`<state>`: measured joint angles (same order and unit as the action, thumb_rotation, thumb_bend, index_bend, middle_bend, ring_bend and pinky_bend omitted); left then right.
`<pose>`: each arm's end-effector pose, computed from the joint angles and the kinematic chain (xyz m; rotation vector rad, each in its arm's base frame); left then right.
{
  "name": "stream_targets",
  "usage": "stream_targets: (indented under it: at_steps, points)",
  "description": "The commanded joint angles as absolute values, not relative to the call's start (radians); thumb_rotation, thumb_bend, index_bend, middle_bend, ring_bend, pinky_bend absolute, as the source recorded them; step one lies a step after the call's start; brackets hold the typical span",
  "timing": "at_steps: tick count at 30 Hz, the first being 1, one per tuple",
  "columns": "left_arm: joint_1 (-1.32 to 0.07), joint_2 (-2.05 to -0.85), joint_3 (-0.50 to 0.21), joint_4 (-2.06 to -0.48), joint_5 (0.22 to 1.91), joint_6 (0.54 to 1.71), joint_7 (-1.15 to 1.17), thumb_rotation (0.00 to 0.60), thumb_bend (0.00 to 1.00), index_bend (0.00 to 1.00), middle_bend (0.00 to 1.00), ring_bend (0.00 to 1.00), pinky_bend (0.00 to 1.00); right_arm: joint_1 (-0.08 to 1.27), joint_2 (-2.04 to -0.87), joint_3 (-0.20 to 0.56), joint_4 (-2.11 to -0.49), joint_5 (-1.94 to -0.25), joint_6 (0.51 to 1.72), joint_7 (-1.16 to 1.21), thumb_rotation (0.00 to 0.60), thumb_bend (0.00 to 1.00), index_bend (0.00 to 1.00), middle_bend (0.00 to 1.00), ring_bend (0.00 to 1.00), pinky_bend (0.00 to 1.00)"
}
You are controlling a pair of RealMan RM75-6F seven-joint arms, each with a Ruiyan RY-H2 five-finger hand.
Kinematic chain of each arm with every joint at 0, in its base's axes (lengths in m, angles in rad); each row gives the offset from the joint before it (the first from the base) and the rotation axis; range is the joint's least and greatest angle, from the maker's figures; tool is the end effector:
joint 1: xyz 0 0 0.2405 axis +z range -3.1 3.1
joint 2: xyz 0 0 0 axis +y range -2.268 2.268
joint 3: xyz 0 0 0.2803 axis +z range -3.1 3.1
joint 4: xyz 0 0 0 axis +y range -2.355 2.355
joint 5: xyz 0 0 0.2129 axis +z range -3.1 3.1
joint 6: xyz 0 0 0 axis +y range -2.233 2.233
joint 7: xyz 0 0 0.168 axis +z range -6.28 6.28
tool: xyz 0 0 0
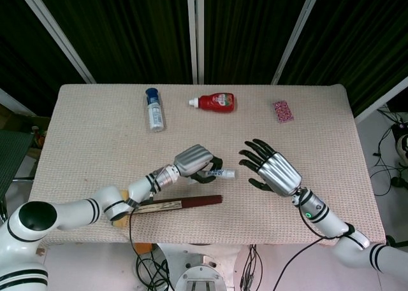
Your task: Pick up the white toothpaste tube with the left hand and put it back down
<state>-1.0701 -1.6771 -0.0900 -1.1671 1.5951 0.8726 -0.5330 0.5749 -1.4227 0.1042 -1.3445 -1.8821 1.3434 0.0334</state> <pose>-0.0424 0.3999 -0.0843 -2.3124 -1.1022 -1.3315 -0.1696 -0.3262 0.0475 1.9934 -0.4184 1.3663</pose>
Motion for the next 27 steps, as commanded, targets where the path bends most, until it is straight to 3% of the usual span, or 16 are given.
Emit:
stream_targets:
  at_steps: [1,27]
  points:
    - [-1.076,-1.669,-0.089,-1.175,1.590,0.862,-0.541,0.600,0.83,0.73,0.82,0.73,0.85,0.591,-1.445,0.094,-1.311,-1.896,1.344,0.027,0.600,0.18,0.39,0.29,0.11,0.21]
    - [-1.105,-1.638,-0.062,-1.199,1.607,0.849,-0.630,0.600,0.83,0.74,0.82,0.73,0.85,0.678,-1.561,0.062,-1.128,-1.934,1.450,0.058,0.600,0.30,0.46,0.30,0.15,0.24]
